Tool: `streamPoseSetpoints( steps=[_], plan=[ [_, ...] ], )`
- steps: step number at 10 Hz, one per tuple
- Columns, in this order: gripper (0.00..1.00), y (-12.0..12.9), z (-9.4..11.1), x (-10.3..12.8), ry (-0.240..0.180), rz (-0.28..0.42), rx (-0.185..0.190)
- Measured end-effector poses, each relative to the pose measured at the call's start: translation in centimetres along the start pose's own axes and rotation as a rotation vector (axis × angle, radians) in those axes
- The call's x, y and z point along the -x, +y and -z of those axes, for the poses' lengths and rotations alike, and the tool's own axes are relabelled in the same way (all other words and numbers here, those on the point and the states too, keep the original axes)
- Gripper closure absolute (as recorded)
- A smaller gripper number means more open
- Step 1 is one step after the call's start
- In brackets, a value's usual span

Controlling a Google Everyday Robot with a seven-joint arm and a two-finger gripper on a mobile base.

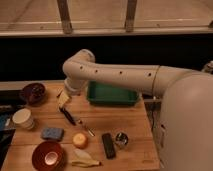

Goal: Place grapes in tray

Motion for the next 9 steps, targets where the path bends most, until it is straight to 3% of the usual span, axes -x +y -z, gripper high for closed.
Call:
streamPoseSetpoints(
  steps=[3, 7, 9],
  plan=[
    [0.20, 1.0, -2.1, 2.5, -0.007, 0.068, 0.017],
    [0.20, 4.0, -5.2, 9.8, -0.033, 0.204, 0.045],
    [0.20, 4.9, -6.1, 12.6, -0.081, 0.269, 0.068]
  ],
)
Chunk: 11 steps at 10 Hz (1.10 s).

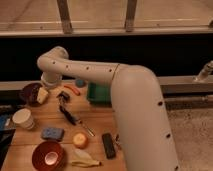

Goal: Place grapes in tray

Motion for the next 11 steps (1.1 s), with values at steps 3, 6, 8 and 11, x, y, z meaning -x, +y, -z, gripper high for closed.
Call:
streamPoseSetpoints(
  steps=[3, 6, 8, 11],
  plan=[
    [0.20, 0.8, -0.1, 2.0, -0.150, 0.091, -0.001],
    [0.20, 0.8, -0.1, 2.0, -0.140, 0.098, -0.001],
    [0.20, 0.9, -1.8, 2.5, -0.098, 0.113, 0.019],
    [0.20, 0.6, -5.5, 5.7, -0.092, 0.149, 0.076]
  ],
)
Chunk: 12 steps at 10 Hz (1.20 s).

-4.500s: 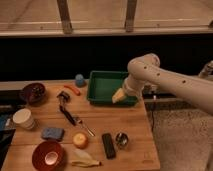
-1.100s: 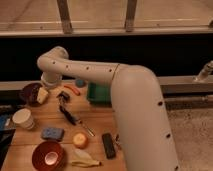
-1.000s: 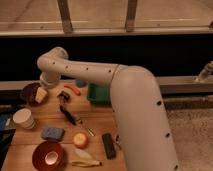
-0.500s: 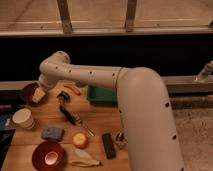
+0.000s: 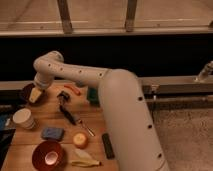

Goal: Place grapes in tray

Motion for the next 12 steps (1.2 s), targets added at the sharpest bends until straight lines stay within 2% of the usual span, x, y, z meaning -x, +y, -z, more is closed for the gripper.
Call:
streamPoseSetpoints(
  steps=[2, 5, 9, 12],
  plan=[
    [0.20, -0.6, -2.6, 2.0, 0.003, 0.037, 0.043],
    [0.20, -1.4, -4.0, 2.7, -0.005, 0.061, 0.083],
    [0.20, -1.4, -4.1, 2.7, -0.007, 0.060, 0.085],
    [0.20, -1.9, -5.2, 2.3, -0.037, 0.038, 0.079]
  ],
)
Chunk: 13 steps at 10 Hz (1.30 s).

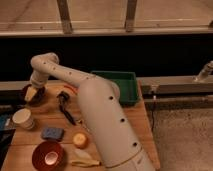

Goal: Place grapes in tray

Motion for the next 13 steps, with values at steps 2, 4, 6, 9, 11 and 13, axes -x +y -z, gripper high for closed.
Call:
streamPoseSetpoints(
  steps=[2, 4, 6, 9, 11, 13],
  plan=[
    [0.20, -0.2, -0.2, -0.1, -0.020, -0.007, -0.012],
    [0.20, -0.6, 0.1, -0.3, -0.043, -0.011, -0.034],
    [0.20, -1.0, 0.4, -0.4, -0.059, -0.011, -0.058],
    [0.20, -1.8, 0.7, -0.2, -0.100, 0.000, -0.089],
    [0.20, -2.1, 0.5, 0.0, -0.120, 0.018, -0.092],
    [0.20, -2.4, -0.3, 0.5, -0.132, 0.033, -0.079]
  ],
)
